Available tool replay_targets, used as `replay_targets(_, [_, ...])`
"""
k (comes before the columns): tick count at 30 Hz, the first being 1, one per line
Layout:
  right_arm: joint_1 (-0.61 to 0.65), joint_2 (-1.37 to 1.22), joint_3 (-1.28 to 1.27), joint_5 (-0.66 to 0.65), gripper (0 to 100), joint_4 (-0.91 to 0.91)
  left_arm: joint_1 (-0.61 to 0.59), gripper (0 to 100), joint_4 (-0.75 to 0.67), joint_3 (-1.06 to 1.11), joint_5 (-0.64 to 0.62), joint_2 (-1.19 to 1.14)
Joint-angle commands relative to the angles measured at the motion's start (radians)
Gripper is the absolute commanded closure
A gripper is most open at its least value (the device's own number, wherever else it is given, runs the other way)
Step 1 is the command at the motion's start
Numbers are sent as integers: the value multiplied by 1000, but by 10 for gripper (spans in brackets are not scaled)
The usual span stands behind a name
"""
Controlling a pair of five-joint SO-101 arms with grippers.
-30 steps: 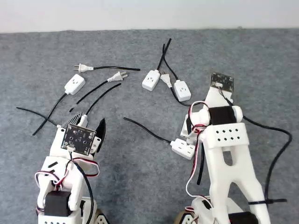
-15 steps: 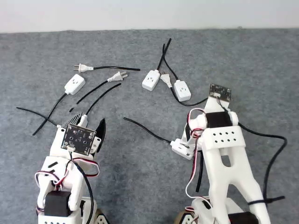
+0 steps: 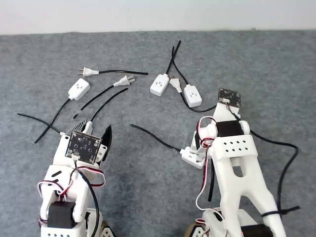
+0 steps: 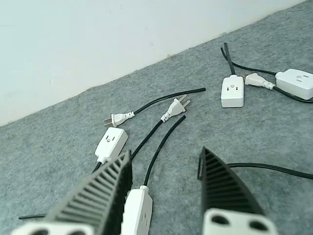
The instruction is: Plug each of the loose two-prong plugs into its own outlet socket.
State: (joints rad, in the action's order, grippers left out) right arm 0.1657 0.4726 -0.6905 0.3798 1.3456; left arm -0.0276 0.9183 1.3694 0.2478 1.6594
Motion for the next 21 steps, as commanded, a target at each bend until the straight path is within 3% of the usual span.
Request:
replay_targets(1, [5,-7,12,-64,991,-15,3,778,-31,-4,-12,8])
replay_targets(21, [-39,-8,14,-173,991,-27,3,778,-31,-4,-12,8])
